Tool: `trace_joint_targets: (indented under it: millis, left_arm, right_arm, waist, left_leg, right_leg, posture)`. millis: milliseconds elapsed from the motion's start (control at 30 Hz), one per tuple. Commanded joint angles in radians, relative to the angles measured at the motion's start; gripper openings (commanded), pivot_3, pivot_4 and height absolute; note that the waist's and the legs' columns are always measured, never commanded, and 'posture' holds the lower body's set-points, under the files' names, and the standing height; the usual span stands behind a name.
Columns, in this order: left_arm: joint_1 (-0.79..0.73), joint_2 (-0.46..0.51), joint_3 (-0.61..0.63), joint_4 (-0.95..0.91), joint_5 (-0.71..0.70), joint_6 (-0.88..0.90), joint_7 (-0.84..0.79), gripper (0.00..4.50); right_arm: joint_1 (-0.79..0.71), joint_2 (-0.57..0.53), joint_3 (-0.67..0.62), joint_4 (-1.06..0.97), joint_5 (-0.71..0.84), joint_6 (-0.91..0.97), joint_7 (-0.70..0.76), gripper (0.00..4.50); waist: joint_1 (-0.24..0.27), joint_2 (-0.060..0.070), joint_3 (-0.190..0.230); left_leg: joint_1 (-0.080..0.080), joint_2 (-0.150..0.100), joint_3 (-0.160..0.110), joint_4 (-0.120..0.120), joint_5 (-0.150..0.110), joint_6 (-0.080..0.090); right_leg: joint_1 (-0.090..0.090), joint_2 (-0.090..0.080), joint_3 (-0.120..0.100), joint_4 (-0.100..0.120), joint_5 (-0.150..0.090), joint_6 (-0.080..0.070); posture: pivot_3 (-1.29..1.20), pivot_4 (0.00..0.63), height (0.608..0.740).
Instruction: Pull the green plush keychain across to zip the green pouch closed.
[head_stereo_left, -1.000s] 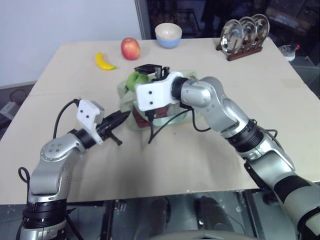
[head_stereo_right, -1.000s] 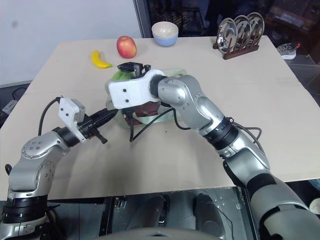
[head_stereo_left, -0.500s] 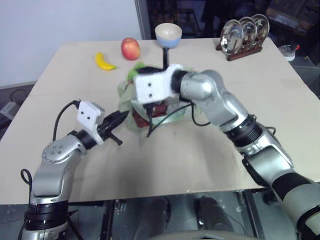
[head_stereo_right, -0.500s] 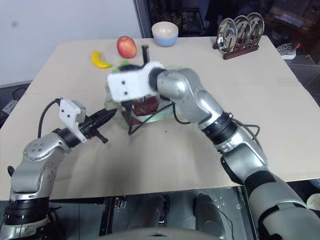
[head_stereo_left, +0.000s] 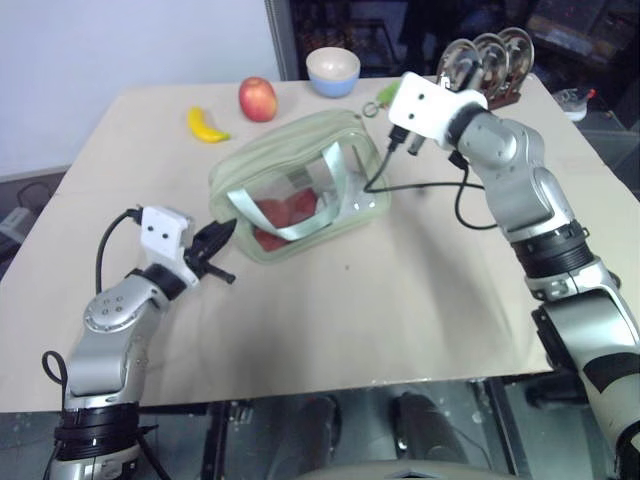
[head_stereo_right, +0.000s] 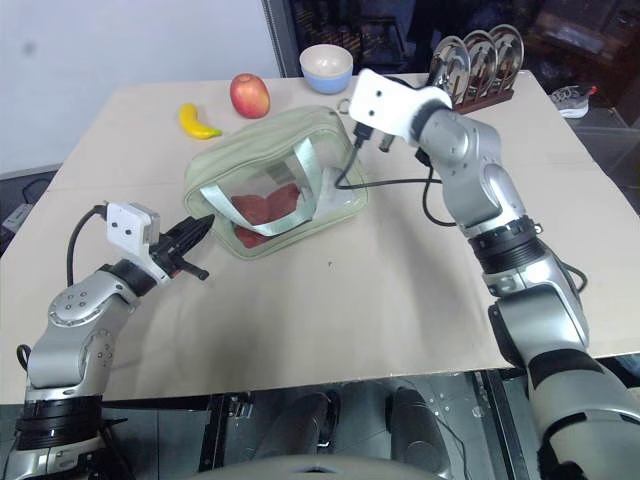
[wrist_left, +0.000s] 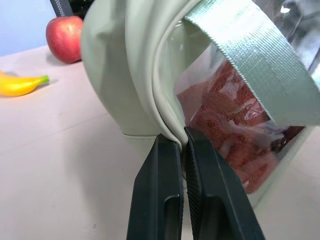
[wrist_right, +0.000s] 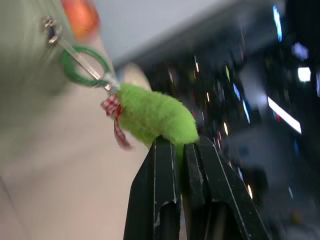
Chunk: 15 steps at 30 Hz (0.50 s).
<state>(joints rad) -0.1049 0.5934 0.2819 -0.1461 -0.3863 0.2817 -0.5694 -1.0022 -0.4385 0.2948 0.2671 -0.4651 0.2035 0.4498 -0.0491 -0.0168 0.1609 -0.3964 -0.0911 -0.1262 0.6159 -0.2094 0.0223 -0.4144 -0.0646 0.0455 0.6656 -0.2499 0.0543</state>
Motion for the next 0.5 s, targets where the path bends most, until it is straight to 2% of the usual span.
trace_joint_targets:
  millis: [33,100,267,400,500]
  left_arm:
    - [0.018,0.001,0.057,0.079,0.027,0.024,0.064,0.0]
    - [0.007,-0.001,0.061,0.083,0.029,0.025,0.078,0.0]
    - [-0.011,0.0,0.064,0.068,0.027,0.026,0.094,0.0]
    - [-0.017,0.007,0.057,0.063,0.028,0.016,0.079,0.0]
    - [-0.021,0.006,0.051,0.059,0.025,0.011,0.071,0.0]
  right_arm:
    - [0.053,-0.039,-0.043,0.075,-0.018,-0.015,-0.083,0.04]
    - [0.113,-0.032,-0.023,0.119,-0.023,-0.035,-0.109,0.04]
    - [0.27,-0.061,0.138,0.252,-0.147,-0.151,-0.161,0.04]
    - [0.298,-0.093,0.211,0.265,-0.209,-0.211,-0.143,0.04]
    - [0.305,-0.123,0.252,0.269,-0.252,-0.274,-0.133,0.04]
  waist:
    - [-0.002,0.0,0.0]
    - [-0.001,0.0,0.0]
    - [-0.008,-0.001,-0.003]
    - [-0.018,0.0,-0.003]
    - [-0.017,-0.001,-0.004]
  left_leg:
    - [0.0,0.001,0.0,0.0,0.0,0.0]
    - [0.0,0.002,0.001,0.0,0.0,0.0]
    - [0.002,0.003,0.005,0.001,0.0,0.0]
    - [0.005,0.003,0.008,0.001,0.0,0.001]
    - [0.014,0.004,0.008,0.001,-0.003,0.004]
  right_leg:
    - [0.0,0.001,0.0,0.0,0.0,-0.001]
    - [0.0,0.001,0.0,0.0,0.001,-0.001]
    - [0.001,0.003,0.003,0.0,0.001,-0.001]
    - [0.001,0.003,0.007,0.003,0.001,-0.001]
    - [0.01,0.004,0.006,0.003,0.001,-0.001]
  posture:
    - [0.0,0.15,0.74]
    - [0.0,0.15,0.74]
    - [0.0,0.15,0.74]
    - [0.0,0.15,0.74]
    - [0.0,0.15,0.74]
